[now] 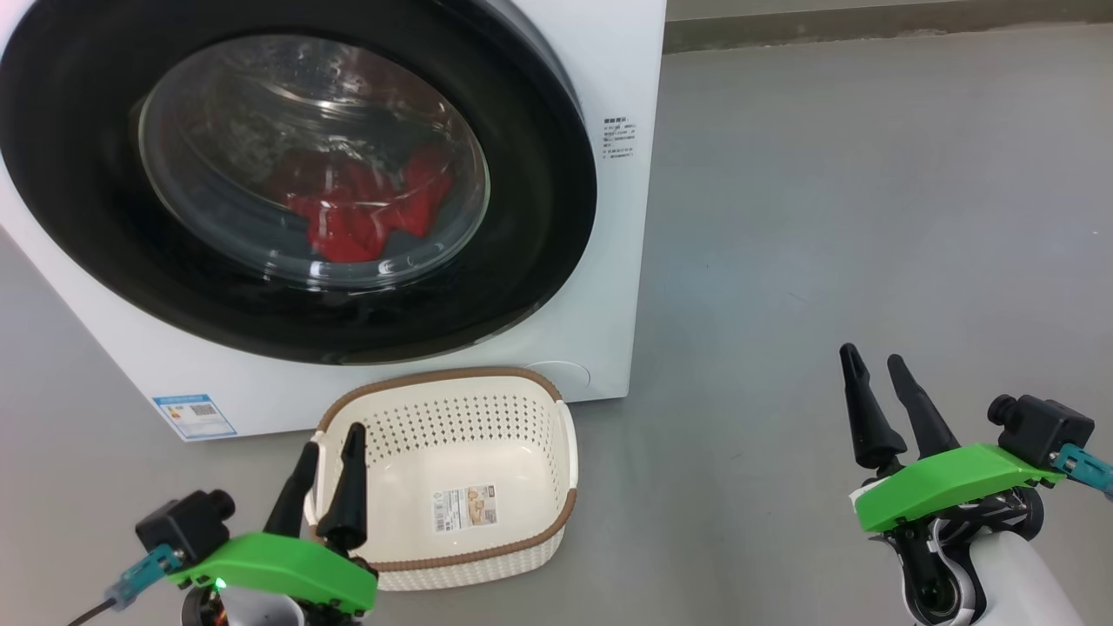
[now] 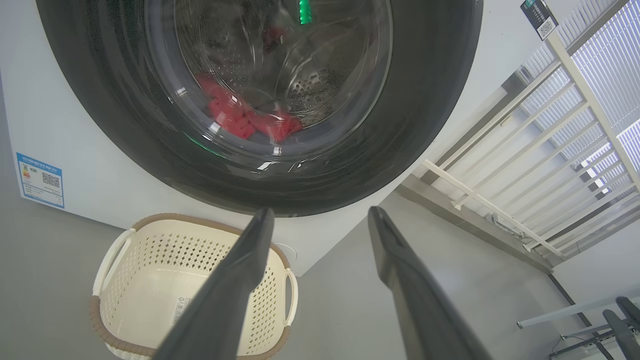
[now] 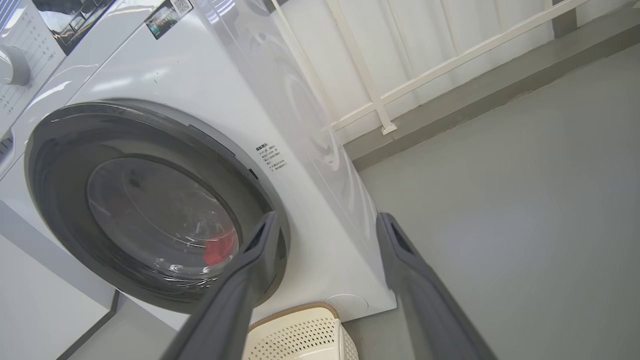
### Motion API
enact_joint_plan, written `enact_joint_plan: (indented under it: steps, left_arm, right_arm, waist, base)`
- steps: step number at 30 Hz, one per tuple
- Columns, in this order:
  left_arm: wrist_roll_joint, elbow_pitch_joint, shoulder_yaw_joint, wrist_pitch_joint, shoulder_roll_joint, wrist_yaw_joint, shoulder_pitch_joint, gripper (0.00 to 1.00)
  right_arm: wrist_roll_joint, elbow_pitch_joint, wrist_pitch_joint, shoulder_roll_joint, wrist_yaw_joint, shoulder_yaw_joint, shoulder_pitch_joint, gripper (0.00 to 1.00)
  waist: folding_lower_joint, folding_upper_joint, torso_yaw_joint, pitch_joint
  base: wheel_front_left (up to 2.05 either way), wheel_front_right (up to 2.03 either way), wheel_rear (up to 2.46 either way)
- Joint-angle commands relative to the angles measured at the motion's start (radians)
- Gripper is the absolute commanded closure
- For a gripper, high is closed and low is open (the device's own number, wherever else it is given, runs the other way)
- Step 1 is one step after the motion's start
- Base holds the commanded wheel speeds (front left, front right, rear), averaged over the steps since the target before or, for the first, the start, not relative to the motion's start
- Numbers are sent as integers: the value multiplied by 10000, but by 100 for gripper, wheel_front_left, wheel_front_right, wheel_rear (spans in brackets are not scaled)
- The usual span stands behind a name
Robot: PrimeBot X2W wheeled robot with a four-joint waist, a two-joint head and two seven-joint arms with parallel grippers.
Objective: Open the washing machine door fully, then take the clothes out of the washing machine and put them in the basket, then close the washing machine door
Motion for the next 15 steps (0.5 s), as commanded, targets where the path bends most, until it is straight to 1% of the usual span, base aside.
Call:
enact_joint_plan:
  steps: [1, 15]
  left_arm:
    - [404, -179, 175, -156, 91, 33, -621, 0]
    - [1850, -72, 88, -538, 98, 192, -966, 0]
  right_arm:
    - [-372, -227, -151, -113, 4, 204, -586, 0]
    - [-1875, 20, -524, -130, 5, 458, -932, 0]
  waist:
    - [0, 0, -1, -8]
    - [0, 0, -47, -39]
  base:
    - [0, 0, 0]
    - [0, 0, 0]
